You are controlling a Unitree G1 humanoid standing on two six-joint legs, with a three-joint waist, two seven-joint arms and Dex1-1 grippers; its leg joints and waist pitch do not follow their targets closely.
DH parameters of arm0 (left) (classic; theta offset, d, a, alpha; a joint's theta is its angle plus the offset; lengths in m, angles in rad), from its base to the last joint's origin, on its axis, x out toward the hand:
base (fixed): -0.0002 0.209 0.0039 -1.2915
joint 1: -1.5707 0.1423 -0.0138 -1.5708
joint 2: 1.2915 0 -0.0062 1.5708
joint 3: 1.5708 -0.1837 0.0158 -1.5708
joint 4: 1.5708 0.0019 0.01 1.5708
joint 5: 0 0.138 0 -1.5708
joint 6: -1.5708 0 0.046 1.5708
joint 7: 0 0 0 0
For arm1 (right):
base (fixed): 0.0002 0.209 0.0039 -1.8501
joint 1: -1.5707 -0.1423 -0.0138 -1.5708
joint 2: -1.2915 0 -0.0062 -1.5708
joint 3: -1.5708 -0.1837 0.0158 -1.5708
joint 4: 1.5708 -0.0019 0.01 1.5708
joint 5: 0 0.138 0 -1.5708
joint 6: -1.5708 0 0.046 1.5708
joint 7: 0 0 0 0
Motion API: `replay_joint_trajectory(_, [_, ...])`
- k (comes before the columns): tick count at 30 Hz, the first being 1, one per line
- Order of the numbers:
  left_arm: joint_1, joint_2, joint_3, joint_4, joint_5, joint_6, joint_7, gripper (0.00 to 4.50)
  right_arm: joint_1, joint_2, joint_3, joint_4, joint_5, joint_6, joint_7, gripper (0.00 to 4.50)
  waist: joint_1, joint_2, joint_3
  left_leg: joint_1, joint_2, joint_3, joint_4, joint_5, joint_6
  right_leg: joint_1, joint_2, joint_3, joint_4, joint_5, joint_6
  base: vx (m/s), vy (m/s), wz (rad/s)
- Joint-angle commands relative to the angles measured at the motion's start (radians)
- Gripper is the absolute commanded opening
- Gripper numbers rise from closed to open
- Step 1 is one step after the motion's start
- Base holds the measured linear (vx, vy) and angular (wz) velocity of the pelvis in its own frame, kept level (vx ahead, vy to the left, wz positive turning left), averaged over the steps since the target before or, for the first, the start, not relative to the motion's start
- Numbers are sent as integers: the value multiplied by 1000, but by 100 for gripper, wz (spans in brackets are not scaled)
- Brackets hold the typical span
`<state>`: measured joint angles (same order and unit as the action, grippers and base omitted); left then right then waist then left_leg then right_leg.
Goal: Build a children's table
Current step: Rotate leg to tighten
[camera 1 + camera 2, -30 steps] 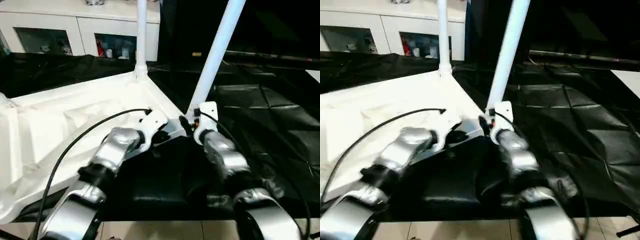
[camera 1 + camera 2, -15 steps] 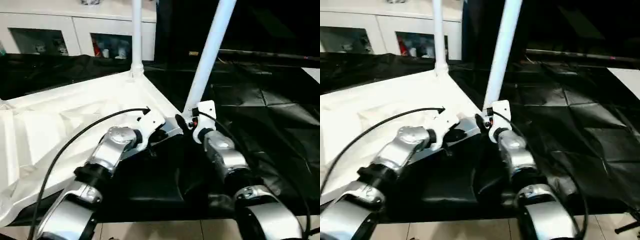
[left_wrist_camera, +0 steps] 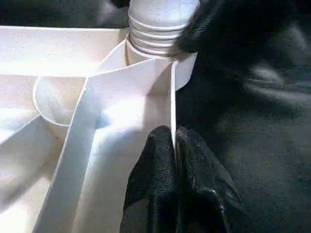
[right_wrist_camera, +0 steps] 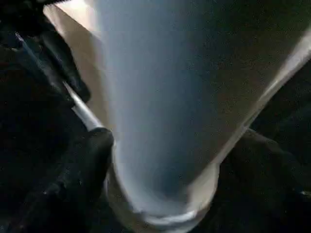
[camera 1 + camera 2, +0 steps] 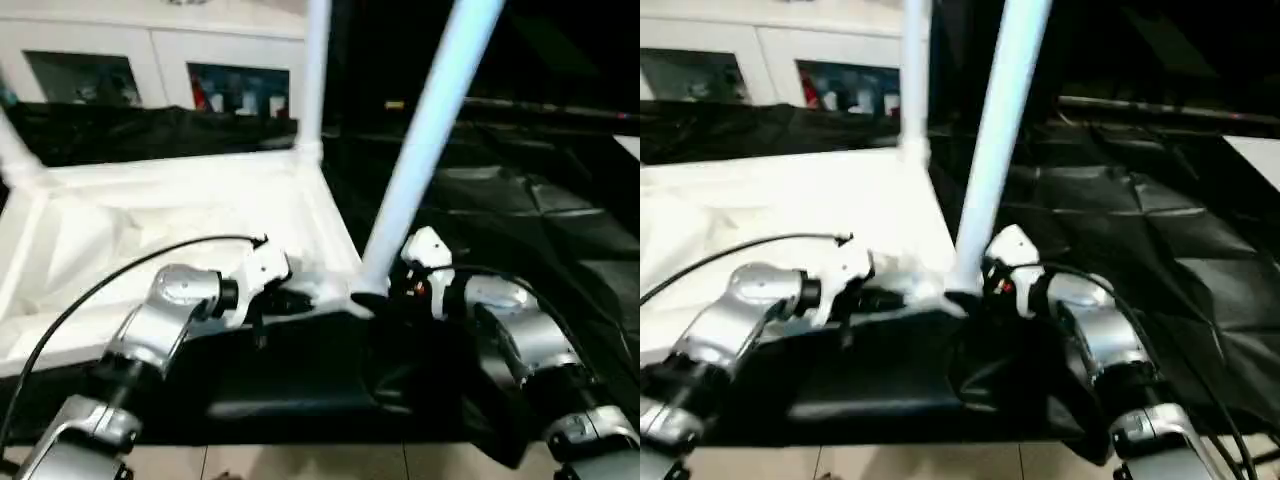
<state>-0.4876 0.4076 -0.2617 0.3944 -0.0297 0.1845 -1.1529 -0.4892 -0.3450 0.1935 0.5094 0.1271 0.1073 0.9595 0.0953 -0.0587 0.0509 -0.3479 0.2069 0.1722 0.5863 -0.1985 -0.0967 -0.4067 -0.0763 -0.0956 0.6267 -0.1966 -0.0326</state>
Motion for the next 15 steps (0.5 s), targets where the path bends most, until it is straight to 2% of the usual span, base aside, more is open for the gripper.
replay_joint_trajectory(1, [4,-14,-13,-33,-48,-2,-42,0,0,-10,-6,-28,15,17,-3,398,-1,-7,-56,-4,30,-1,-66,-119,57,57,-73,63,-81,-228,-156,0,0,0])
replay_joint_trajectory(3, [6,-12,-12,-36,-49,-2,-43,0,-1,-8,-9,-33,20,27,4,398,-1,-8,-57,-4,29,-1,-65,-106,58,58,-72,63,-78,-203,-157,0,0,0])
replay_joint_trajectory(4, [8,-10,-12,-38,-50,0,-44,0,-1,-8,-8,-37,19,32,8,371,-1,-10,-58,-5,29,-1,-64,-102,58,59,-73,63,-77,-197,-157,0,0,0])
replay_joint_trajectory(5, [9,-10,-12,-39,-50,0,-44,0,-1,-8,-6,-36,18,34,11,371,-2,-14,-58,-6,28,-1,-63,-94,60,60,-72,63,-76,-187,-157,0,0,0])
replay_joint_trajectory(8, [15,-8,-13,-45,-50,5,-45,0,0,-10,3,-35,4,34,18,357,-1,-13,-58,-7,28,0,-62,-86,63,61,-74,63,-76,-187,-156,0,0,0])
replay_joint_trajectory(9, [16,-8,-12,-50,-49,8,-46,0,2,-11,4,-36,1,35,19,334,-2,-14,-57,-7,27,0,-63,-88,62,60,-73,63,-77,-194,-154,0,0,0])
replay_joint_trajectory(12, [19,-5,-12,-58,-51,16,-46,0,3,-12,8,-39,-4,39,17,323,-2,-14,-58,-7,28,-1,-62,-86,61,61,-73,63,-76,-195,-153,0,0,0])
replay_joint_trajectory(15, [20,-3,-12,-60,-51,18,-44,0,4,-11,7,-40,-4,43,14,289,-3,-12,-58,-7,27,-1,-62,-87,60,61,-73,63,-76,-195,-153,0,0,0])
